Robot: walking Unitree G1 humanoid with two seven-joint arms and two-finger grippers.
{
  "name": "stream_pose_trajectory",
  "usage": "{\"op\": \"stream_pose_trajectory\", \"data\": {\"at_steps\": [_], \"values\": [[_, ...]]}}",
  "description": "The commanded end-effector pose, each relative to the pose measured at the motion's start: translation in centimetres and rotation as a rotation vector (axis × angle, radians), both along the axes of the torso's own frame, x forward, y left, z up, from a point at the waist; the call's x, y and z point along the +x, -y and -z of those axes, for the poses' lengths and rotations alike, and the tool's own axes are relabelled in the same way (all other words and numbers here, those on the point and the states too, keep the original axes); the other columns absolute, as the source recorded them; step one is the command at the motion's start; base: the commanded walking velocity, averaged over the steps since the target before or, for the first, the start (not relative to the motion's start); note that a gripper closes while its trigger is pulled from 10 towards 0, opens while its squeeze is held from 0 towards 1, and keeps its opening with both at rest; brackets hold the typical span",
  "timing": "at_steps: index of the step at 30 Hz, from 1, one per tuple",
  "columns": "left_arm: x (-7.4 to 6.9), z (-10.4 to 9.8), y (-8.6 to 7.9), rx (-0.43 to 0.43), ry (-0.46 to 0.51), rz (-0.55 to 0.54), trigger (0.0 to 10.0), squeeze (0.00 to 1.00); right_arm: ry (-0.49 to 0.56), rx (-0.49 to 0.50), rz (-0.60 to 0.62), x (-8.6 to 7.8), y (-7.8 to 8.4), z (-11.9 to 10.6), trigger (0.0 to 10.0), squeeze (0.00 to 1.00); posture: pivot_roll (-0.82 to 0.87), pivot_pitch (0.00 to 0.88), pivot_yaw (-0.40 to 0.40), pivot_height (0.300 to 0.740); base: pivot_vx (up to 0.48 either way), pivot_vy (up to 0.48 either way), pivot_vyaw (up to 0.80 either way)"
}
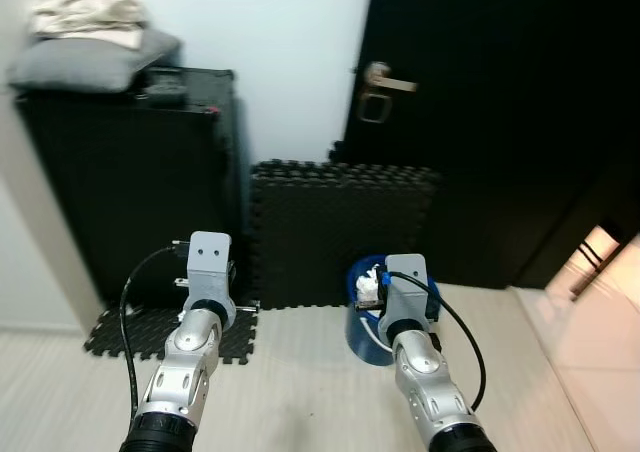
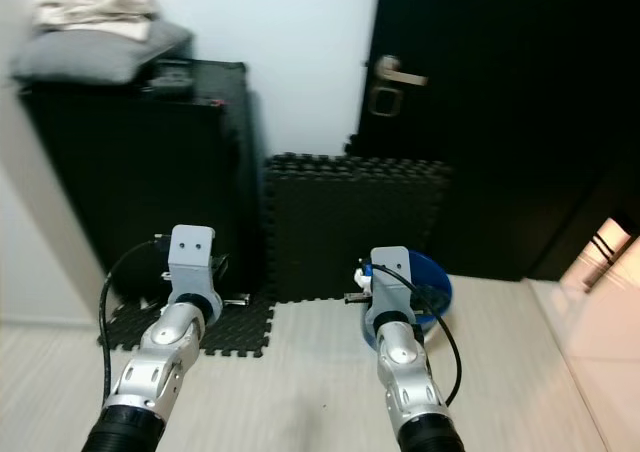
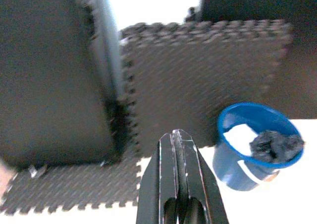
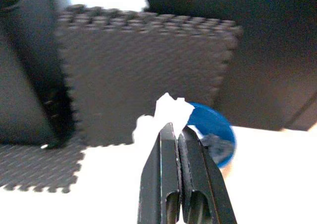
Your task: Clean up the room
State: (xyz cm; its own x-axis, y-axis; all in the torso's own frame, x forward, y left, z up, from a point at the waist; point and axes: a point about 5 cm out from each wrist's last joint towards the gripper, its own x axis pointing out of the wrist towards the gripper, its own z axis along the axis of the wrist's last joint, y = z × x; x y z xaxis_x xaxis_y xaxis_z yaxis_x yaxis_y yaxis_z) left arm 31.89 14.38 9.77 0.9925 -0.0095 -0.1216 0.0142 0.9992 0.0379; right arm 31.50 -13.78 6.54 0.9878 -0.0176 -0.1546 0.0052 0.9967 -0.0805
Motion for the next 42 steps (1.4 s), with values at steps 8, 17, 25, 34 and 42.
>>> {"op": "stream_pose_trajectory", "data": {"at_steps": [8,17,25,34,42], "values": [[-0.1,0.2,0.2,0.022,-0.006,0.003,10.0,0.0,-0.01,0.004,0.002,0.1,0.0,0.0,10.0,0.0,0.03,0.0,-0.071,0.74,0.0,0.0,-0.8],[-0.1,0.2,0.2,0.02,-0.005,-0.002,10.0,0.0,0.005,-0.001,-0.068,0.0,-0.7,-0.1,10.0,0.0,0.03,0.0,-0.07,0.74,0.0,0.0,-0.62],[-0.2,-0.1,0.6,-0.01,0.012,0.019,10.0,0.0,-0.002,-0.001,-0.125,-0.2,-1.8,0.1,10.0,0.0,0.03,0.0,-0.074,0.74,0.031,0.0,0.0],[-0.4,-0.1,0.6,-0.018,0.019,0.021,10.0,0.0,0.001,-0.003,-0.144,-0.2,-1.9,0.0,10.0,0.0,0.03,0.0,-0.081,0.74,0.335,0.0,0.0],[-0.4,0.0,0.5,-0.02,0.02,0.018,10.0,0.0,-0.001,-0.003,-0.152,-0.2,-2.0,0.0,10.0,0.0,0.03,0.0,-0.083,0.74,0.363,0.0,0.0]]}}
